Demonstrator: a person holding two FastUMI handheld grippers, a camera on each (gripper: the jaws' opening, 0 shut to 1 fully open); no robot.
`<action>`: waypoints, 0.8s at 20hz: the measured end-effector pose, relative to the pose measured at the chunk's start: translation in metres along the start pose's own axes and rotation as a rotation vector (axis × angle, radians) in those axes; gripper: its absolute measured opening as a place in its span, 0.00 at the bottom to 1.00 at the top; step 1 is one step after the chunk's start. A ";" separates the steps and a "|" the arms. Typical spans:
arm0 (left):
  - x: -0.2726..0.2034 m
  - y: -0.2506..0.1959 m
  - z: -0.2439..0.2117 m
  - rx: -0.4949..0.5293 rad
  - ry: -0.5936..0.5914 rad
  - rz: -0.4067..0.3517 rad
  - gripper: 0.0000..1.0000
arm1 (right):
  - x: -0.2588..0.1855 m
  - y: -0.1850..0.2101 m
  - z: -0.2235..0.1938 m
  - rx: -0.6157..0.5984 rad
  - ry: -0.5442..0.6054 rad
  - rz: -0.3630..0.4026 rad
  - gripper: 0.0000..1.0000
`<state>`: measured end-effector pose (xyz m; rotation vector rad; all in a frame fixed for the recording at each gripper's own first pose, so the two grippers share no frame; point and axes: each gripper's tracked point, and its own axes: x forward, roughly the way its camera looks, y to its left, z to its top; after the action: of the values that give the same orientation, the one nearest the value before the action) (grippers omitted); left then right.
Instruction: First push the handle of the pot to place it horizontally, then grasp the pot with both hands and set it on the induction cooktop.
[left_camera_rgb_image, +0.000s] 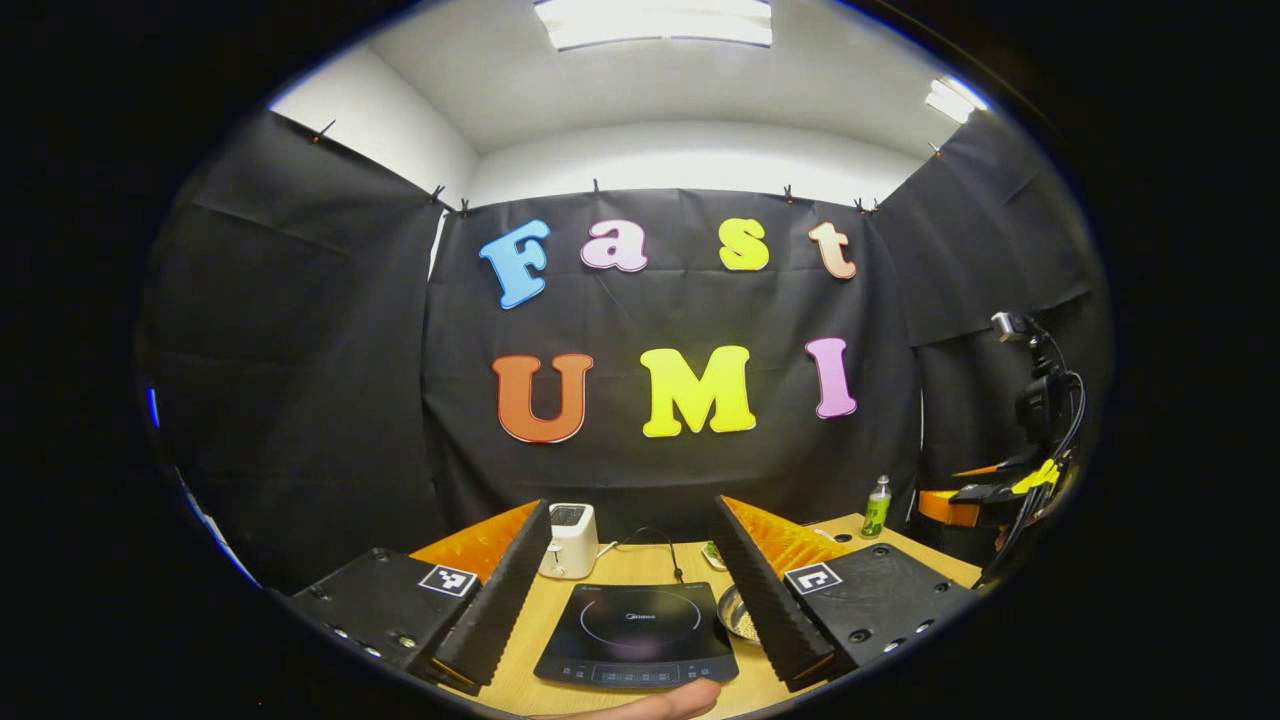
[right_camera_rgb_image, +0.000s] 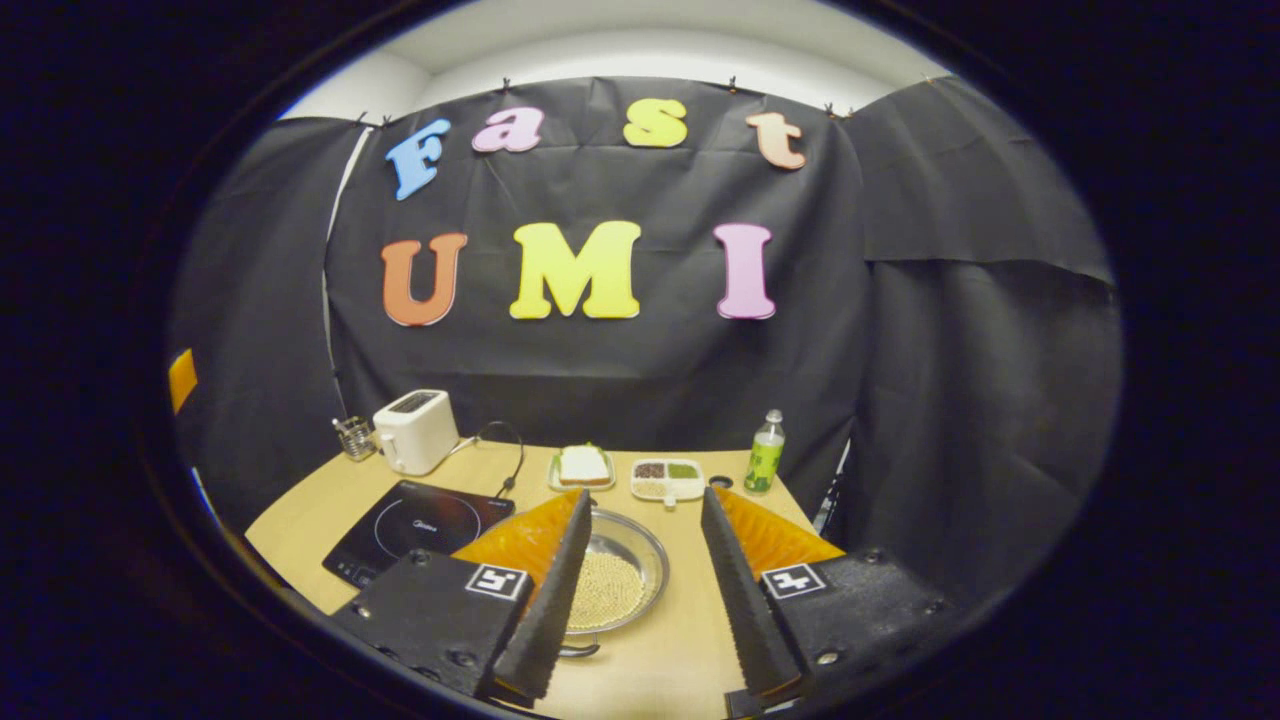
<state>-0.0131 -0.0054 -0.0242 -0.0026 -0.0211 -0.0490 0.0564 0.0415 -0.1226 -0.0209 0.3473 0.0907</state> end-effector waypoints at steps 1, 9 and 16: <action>-0.001 -0.003 -0.002 0.001 -0.001 -0.001 0.96 | 0.005 0.009 -0.006 -0.001 0.013 0.032 0.63; -0.015 0.001 -0.005 -0.017 -0.021 -0.004 0.96 | 0.039 0.066 -0.080 0.028 0.248 0.174 0.04; -0.019 0.004 -0.009 -0.013 -0.024 0.001 0.96 | 0.041 0.120 -0.161 0.004 0.455 0.286 0.04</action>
<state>-0.0315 -0.0007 -0.0336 -0.0162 -0.0451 -0.0481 0.0292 0.1590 -0.2883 0.0124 0.8042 0.3722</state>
